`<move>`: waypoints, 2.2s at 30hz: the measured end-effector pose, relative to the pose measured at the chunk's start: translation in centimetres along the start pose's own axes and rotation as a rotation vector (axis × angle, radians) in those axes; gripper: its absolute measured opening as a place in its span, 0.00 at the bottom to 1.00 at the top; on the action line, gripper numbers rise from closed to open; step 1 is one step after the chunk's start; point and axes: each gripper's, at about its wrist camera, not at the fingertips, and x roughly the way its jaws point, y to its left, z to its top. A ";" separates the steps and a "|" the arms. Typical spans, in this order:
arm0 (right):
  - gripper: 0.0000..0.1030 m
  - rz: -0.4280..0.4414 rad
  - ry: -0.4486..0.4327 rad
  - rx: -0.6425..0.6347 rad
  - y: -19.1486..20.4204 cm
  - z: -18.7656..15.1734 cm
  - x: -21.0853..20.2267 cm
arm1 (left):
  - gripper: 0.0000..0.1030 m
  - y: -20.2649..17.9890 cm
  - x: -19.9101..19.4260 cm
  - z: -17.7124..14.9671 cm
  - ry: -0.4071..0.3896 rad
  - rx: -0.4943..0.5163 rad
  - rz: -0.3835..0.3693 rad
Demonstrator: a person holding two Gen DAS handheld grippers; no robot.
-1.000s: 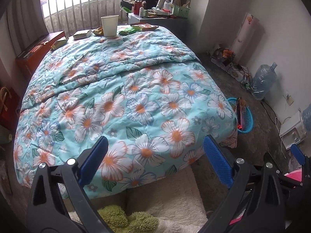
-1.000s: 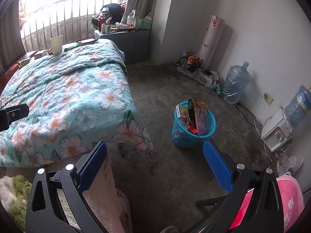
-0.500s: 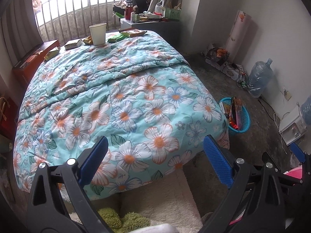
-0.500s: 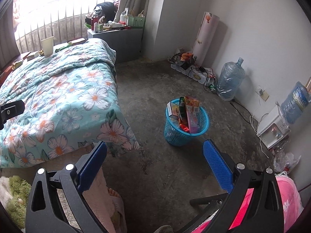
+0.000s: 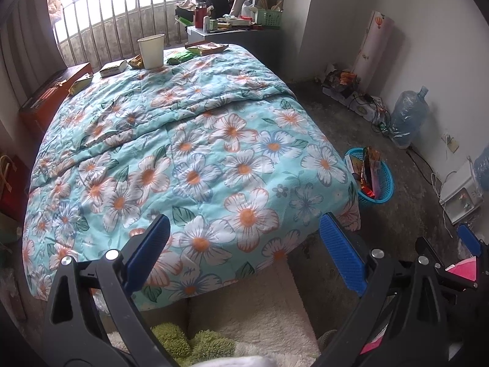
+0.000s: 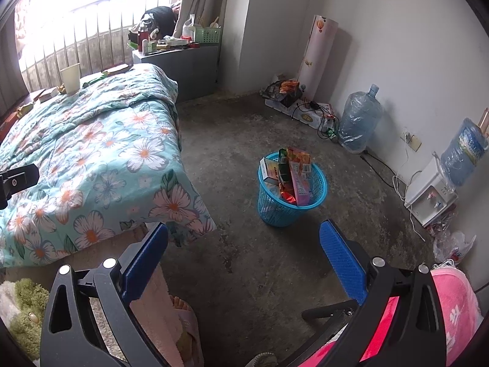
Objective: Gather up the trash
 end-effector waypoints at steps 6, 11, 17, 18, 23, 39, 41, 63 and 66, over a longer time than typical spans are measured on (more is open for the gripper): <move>0.94 -0.001 -0.006 -0.003 0.0 0.1 -0.3 | 0.91 0.1 -0.1 -0.1 -0.005 0.000 0.001; 0.94 0.000 -0.010 -0.006 0.1 0.1 -0.6 | 0.91 0.2 -0.1 -0.2 -0.004 -0.001 0.001; 0.94 0.003 -0.014 -0.007 0.0 0.1 -0.7 | 0.91 0.3 -0.2 -0.3 -0.005 0.000 0.001; 0.94 0.002 -0.014 -0.007 0.0 0.1 -0.8 | 0.91 0.3 -0.2 -0.2 -0.004 0.000 0.001; 0.94 0.004 -0.015 -0.007 0.1 0.2 -0.8 | 0.91 0.4 -0.3 -0.3 -0.003 -0.001 0.001; 0.94 0.004 -0.015 -0.008 0.2 0.1 -0.9 | 0.91 0.4 -0.2 -0.3 -0.003 -0.002 0.002; 0.94 0.004 -0.015 -0.010 0.4 0.2 -0.9 | 0.91 0.4 -0.2 -0.3 -0.002 -0.002 0.001; 0.94 0.013 -0.007 -0.025 0.9 0.3 -0.7 | 0.91 0.6 -0.1 -0.3 -0.002 -0.001 0.000; 0.94 0.013 -0.007 -0.026 0.9 0.3 -0.7 | 0.91 0.5 0.0 -0.3 -0.002 -0.001 -0.001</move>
